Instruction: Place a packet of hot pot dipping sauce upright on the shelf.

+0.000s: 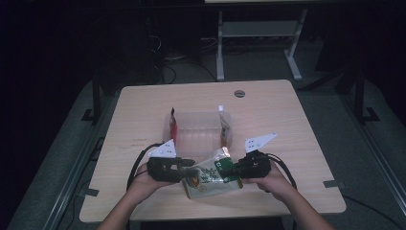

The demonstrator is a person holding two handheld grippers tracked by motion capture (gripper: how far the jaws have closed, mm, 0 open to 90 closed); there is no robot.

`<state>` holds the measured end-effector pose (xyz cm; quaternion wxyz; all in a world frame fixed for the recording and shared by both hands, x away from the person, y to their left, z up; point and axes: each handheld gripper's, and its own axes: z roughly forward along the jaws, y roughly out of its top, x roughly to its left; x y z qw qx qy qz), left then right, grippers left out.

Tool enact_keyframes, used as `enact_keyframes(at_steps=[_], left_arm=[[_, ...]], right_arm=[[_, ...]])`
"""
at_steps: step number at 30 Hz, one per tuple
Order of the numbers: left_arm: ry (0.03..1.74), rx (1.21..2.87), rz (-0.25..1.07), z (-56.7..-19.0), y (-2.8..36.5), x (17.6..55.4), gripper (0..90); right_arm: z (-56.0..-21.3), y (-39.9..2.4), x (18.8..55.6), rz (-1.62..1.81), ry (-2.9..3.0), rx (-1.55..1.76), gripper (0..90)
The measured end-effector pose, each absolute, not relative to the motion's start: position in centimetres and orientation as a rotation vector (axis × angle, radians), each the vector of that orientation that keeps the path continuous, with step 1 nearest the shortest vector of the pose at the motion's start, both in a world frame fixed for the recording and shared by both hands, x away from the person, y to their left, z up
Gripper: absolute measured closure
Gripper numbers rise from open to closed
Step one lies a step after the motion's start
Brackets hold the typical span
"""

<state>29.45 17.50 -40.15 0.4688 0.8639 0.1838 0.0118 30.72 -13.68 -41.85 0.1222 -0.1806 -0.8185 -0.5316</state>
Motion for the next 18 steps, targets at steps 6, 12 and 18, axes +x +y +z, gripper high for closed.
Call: enact_keyframes(at_steps=[6, 12, 18], left_arm=[[0.497, 2.109, 0.074, -39.2, 19.1, 28.1, 38.5], [0.565, 2.121, 0.081, -40.1, 21.4, 26.8, 33.0], [0.597, 2.140, 0.061, -41.0, 22.5, 26.1, 30.1]], right_arm=[[-41.4, -13.8, 30.4, -1.589, -2.389, -0.535, 90.0], [-40.7, -13.7, 30.1, -1.639, -2.361, -0.523, 90.0], [-39.4, -13.6, 30.1, -1.732, -2.315, -0.524, 90.0]])
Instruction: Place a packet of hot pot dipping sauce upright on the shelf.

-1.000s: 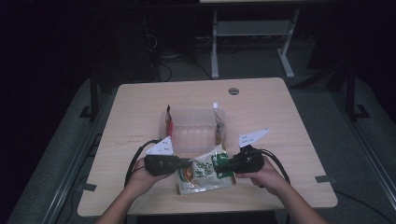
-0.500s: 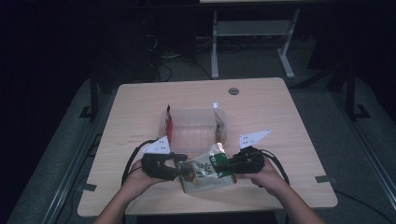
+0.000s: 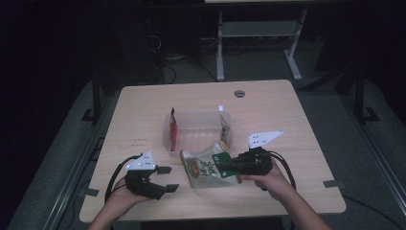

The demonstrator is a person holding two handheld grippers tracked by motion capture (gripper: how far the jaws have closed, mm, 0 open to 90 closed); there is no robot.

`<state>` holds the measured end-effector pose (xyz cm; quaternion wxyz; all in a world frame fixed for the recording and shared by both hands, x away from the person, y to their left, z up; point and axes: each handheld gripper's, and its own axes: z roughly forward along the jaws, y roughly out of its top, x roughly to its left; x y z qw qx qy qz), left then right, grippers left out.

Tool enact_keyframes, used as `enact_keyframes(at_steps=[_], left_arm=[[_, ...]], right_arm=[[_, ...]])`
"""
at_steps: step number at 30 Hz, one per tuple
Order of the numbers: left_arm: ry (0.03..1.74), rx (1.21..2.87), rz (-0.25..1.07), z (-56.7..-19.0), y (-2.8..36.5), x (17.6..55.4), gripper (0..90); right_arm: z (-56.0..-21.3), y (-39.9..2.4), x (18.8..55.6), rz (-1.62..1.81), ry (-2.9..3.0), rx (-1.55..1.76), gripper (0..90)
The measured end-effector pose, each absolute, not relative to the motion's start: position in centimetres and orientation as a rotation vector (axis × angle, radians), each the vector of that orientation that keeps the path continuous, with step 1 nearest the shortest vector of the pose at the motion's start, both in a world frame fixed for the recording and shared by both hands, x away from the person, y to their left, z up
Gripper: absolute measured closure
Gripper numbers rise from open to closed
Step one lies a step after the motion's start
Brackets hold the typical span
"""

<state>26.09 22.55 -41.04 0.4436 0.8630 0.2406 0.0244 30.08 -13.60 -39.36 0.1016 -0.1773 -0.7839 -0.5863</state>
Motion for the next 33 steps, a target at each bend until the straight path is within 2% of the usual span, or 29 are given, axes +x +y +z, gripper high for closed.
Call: enact_keyframes(at_steps=[12, 22, 33], left_arm=[[0.614, 2.165, 0.059, -41.7, 22.7, 26.7, 25.9], [0.621, 2.187, 0.062, -42.1, 23.2, 27.1, 25.9], [0.632, 2.201, 0.056, -42.4, 23.4, 27.3, 25.5]], right_arm=[[-36.5, -13.8, 31.6, -1.900, -2.264, -0.590, 90.0], [-34.5, -13.4, 34.6, -1.974, -2.273, -0.708, 90.0], [-34.4, -12.6, 36.8, -1.955, -2.342, -0.821, 90.0]])
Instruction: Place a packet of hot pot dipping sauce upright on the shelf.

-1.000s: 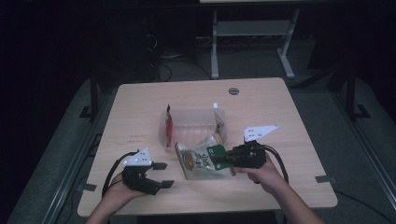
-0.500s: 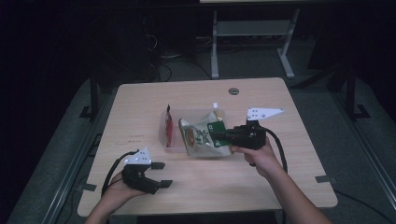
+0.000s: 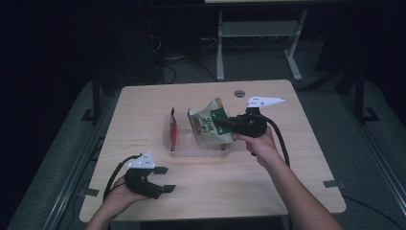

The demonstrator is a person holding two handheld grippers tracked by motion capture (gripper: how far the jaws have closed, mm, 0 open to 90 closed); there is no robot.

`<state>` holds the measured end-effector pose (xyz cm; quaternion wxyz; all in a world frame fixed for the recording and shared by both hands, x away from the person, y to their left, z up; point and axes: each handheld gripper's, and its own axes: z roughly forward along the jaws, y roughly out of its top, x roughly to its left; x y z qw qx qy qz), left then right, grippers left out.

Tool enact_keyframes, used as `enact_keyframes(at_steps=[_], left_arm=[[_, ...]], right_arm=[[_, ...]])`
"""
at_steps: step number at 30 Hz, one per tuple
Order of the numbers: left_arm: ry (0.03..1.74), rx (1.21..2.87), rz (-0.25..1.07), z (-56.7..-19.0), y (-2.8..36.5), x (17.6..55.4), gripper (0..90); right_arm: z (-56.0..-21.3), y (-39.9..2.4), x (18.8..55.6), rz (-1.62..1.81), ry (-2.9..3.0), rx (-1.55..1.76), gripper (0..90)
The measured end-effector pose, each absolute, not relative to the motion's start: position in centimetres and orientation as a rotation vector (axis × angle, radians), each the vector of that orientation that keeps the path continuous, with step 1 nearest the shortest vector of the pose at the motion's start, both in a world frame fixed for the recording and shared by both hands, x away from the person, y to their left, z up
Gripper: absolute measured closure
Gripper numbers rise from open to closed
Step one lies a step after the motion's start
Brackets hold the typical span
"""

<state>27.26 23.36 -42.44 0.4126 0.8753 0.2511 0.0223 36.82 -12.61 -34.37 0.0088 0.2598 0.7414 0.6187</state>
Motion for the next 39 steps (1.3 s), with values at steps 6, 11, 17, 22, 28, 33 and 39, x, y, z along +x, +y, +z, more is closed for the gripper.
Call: enact_keyframes(at_steps=[6, 11, 17, 22, 28, 33, 39], left_arm=[[0.636, 2.208, 0.043, -42.6, 23.2, 27.2, 25.5], [0.632, 2.213, 0.042, -42.6, 23.2, 27.2, 25.3], [0.631, 2.222, 0.035, -42.8, 23.0, 27.2, 25.2], [0.629, 2.224, 0.032, -42.9, 22.9, 27.3, 25.2], [0.625, 2.231, 0.030, -42.9, 22.9, 27.3, 25.2], [0.628, 2.231, 0.023, -43.0, 22.9, 27.3, 25.2], [0.626, 2.239, 0.021, -43.0, 22.9, 27.3, 25.2]], right_arm=[[-35.2, -11.9, 36.8, 1.861, 2.365, 0.812, 89.8], [-35.4, -11.4, 36.8, 1.855, 2.383, 0.797, 89.7], [-35.4, -11.2, 36.9, 1.828, 2.395, 0.799, 88.6], [-35.3, -10.9, 36.8, 1.774, 2.422, 0.778, 86.0], [-35.7, -10.2, 36.8, 1.738, 2.442, 0.771, 86.1], [-36.0, -9.9, 36.9, 1.716, 2.459, 0.776, 85.3], [-36.1, -9.8, 37.0, 1.719, 2.460, 0.779, 84.7]])
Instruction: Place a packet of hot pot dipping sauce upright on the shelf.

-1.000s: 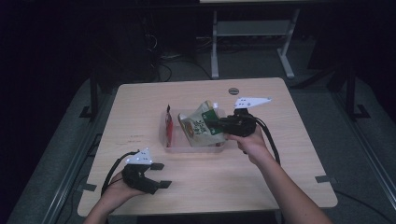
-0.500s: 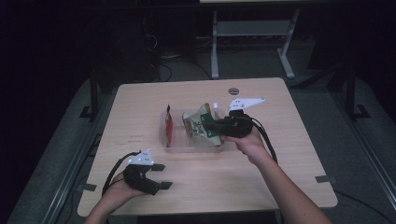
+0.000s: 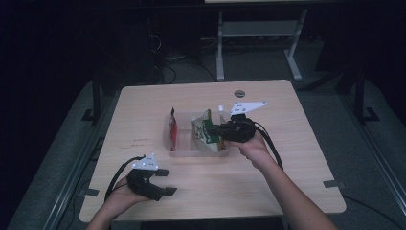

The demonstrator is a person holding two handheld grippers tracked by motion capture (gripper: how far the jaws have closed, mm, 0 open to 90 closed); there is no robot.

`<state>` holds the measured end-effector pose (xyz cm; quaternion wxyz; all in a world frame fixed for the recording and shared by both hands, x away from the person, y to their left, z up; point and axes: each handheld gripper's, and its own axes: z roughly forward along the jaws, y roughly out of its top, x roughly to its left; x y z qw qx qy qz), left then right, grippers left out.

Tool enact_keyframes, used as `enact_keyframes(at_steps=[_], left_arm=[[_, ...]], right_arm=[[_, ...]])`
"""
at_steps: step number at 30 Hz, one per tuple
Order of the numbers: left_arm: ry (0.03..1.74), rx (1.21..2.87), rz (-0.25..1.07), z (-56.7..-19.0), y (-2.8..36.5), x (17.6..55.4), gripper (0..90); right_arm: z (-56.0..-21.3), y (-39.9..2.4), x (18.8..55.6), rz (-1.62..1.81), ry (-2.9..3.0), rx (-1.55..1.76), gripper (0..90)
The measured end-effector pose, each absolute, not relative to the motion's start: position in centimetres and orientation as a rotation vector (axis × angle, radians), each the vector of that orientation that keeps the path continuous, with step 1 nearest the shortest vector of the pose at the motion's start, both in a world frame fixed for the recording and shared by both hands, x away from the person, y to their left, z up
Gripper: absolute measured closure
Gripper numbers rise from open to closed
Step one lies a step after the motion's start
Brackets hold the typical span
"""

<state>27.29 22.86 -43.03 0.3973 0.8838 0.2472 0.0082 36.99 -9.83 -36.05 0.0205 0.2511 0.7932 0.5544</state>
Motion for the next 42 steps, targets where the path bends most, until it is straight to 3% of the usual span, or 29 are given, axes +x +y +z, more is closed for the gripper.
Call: enact_keyframes(at_steps=[13, 21, 30, 42], left_arm=[[0.626, 2.241, 0.019, -43.1, 22.9, 27.3, 25.4], [0.632, 2.237, 0.020, -43.1, 22.9, 27.4, 25.6], [0.629, 2.242, 0.027, -43.1, 23.1, 27.5, 25.6], [0.635, 2.238, 0.030, -43.0, 23.1, 27.5, 25.6]], right_arm=[[-36.0, -10.2, 36.8, 1.712, 2.447, 0.780, 78.8], [-35.2, -10.4, 36.7, 1.733, 2.381, 0.774, 87.7], [-34.2, -8.3, 38.0, 1.698, 2.340, 0.786, 89.1], [-33.0, -9.4, 37.5, 1.708, 2.288, 0.787, 76.2]])
